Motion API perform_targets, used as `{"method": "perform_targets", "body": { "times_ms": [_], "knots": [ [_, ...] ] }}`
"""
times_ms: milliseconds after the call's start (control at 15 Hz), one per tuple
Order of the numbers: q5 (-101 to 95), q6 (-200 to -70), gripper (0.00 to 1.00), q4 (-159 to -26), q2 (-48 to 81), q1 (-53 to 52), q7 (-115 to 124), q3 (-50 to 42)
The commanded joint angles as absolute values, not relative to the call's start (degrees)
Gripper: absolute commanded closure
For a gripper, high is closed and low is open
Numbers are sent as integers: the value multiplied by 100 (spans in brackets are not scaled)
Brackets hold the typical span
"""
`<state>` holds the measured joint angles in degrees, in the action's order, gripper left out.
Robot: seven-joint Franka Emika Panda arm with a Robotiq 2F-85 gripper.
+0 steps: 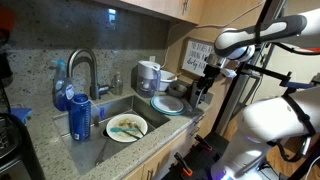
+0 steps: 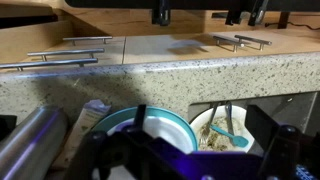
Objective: Pick up the flask and put it in the sink
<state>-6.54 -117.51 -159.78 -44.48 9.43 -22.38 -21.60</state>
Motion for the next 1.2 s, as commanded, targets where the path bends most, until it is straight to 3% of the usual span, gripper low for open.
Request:
{"method": "perform_targets", "body": {
  "times_ms": [0,1133],
  "knots": [
    [-591,-11746,0,-15973,-4429,1015,-2286,-2085],
    [-696,-11714,0,-15719,-4207,1020,-2071,-1862]
  ]
}}
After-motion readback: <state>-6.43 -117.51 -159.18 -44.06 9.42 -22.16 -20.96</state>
